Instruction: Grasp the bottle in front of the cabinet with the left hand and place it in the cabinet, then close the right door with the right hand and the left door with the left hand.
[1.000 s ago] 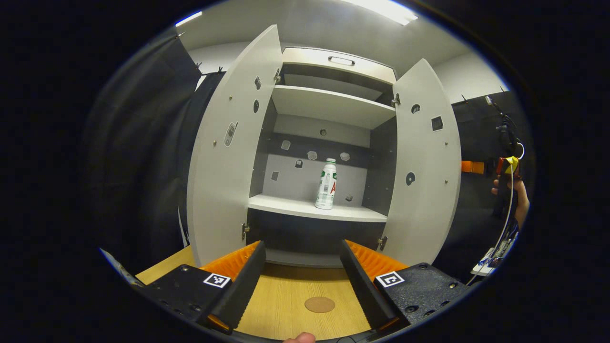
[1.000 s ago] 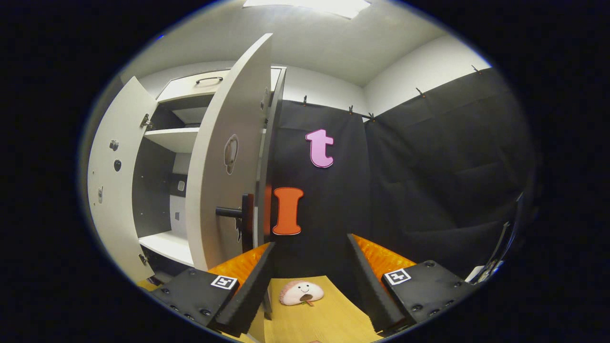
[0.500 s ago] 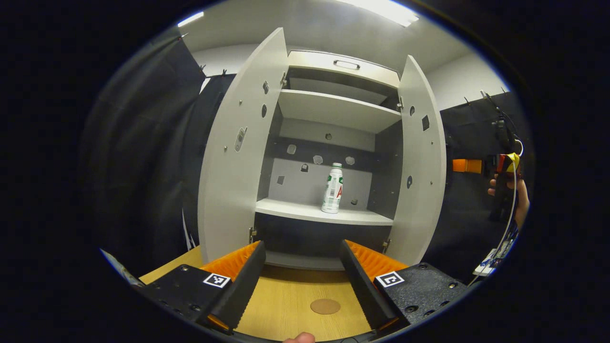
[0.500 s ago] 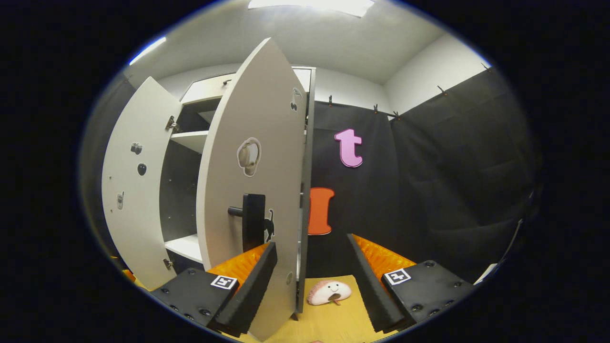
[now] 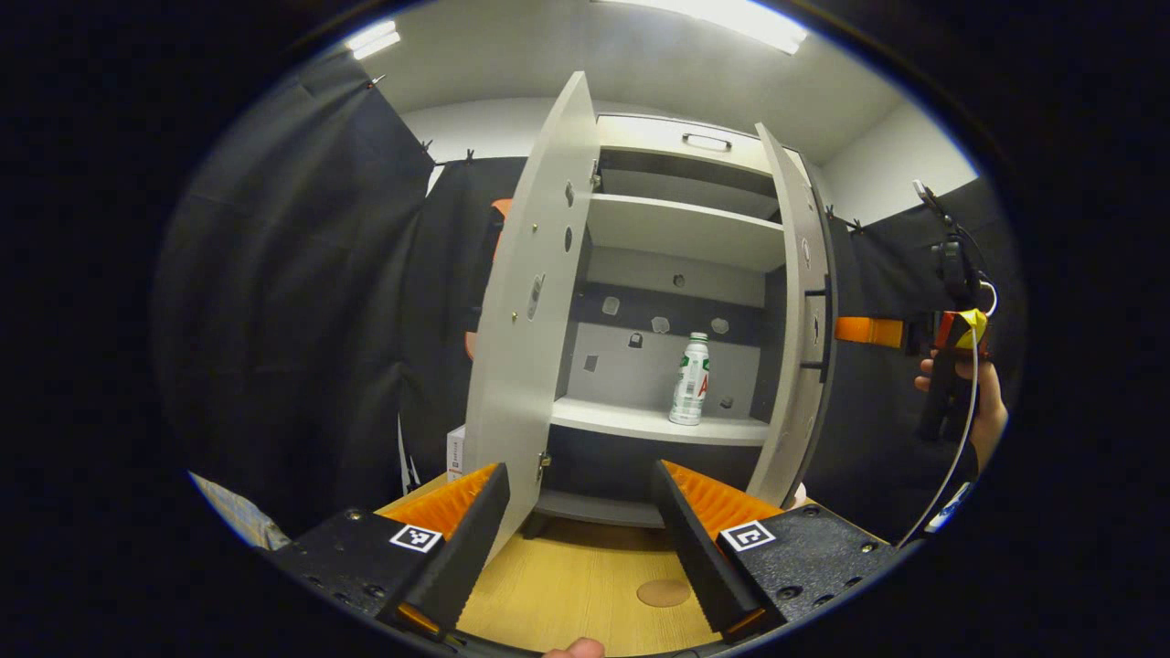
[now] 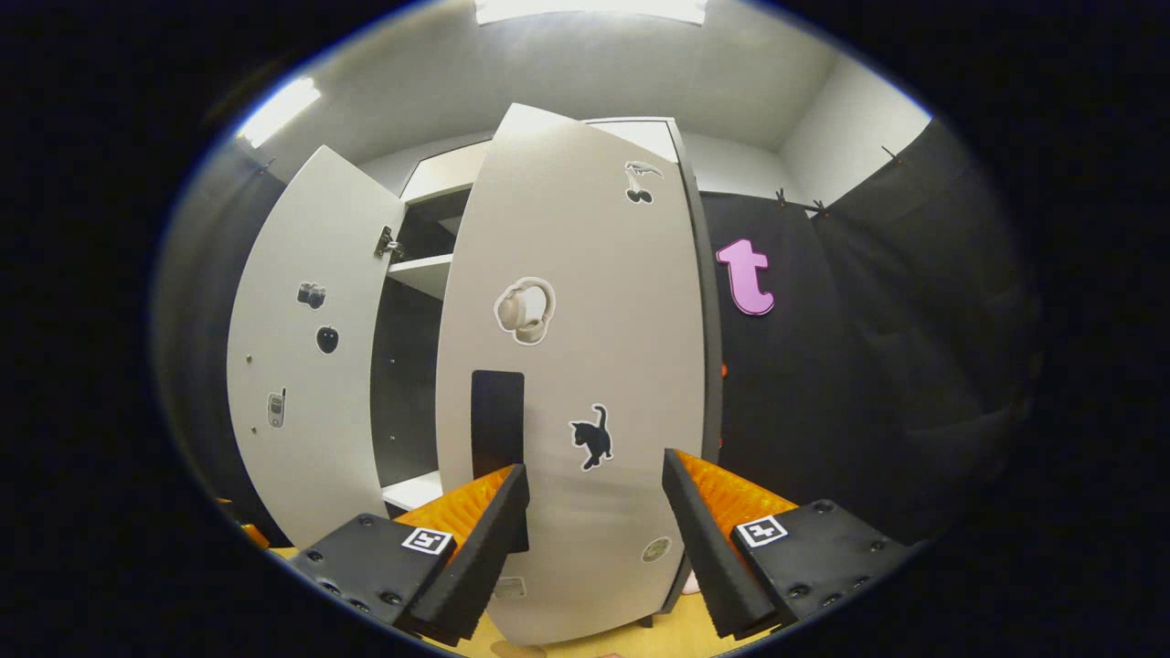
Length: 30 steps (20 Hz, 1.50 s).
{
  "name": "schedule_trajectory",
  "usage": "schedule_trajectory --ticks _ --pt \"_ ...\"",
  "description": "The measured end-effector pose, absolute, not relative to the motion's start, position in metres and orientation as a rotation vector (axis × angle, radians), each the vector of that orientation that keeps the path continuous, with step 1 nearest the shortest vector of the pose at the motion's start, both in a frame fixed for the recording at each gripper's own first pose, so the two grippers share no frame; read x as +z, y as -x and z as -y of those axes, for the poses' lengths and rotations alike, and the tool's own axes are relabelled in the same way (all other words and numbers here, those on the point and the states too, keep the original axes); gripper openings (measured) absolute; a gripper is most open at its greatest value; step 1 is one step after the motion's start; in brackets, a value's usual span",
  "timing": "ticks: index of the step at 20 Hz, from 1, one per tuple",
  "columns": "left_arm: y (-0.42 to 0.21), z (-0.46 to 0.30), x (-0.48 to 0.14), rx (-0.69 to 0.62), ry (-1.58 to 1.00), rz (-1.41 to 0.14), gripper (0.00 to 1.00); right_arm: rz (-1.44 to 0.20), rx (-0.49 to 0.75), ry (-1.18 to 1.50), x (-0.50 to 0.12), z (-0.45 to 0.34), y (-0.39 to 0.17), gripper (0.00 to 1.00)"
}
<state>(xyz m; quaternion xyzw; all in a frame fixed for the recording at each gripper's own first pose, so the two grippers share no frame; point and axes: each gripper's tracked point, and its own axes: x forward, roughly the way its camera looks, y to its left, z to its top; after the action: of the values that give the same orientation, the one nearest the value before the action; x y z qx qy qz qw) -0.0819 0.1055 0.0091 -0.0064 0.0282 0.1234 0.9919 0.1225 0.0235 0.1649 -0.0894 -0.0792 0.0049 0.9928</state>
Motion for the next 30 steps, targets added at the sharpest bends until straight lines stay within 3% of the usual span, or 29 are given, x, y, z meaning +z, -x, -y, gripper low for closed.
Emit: schedule_trajectory --ticks 8,12,19,25,30 --pt "0.102 -0.22 0.069 0.509 0.082 0.055 0.95 0.118 0.036 0.148 0.149 -0.023 -0.114 0.97" --pt "0.101 -0.283 0.08 0.642 0.066 0.039 0.95 0.085 0.024 0.142 0.132 -0.009 -0.098 0.97" --pt "0.054 -0.342 0.116 0.608 0.241 0.119 0.96 0.025 -0.006 0.103 0.099 0.008 -0.059 0.97" --pt "0.004 -0.333 0.125 0.54 0.081 0.069 0.92 0.003 -0.045 0.077 0.083 0.019 -0.039 0.97" --pt "-0.02 -0.32 0.109 0.509 0.058 0.023 0.96 -0.007 -0.088 0.077 0.073 0.032 -0.026 0.97"
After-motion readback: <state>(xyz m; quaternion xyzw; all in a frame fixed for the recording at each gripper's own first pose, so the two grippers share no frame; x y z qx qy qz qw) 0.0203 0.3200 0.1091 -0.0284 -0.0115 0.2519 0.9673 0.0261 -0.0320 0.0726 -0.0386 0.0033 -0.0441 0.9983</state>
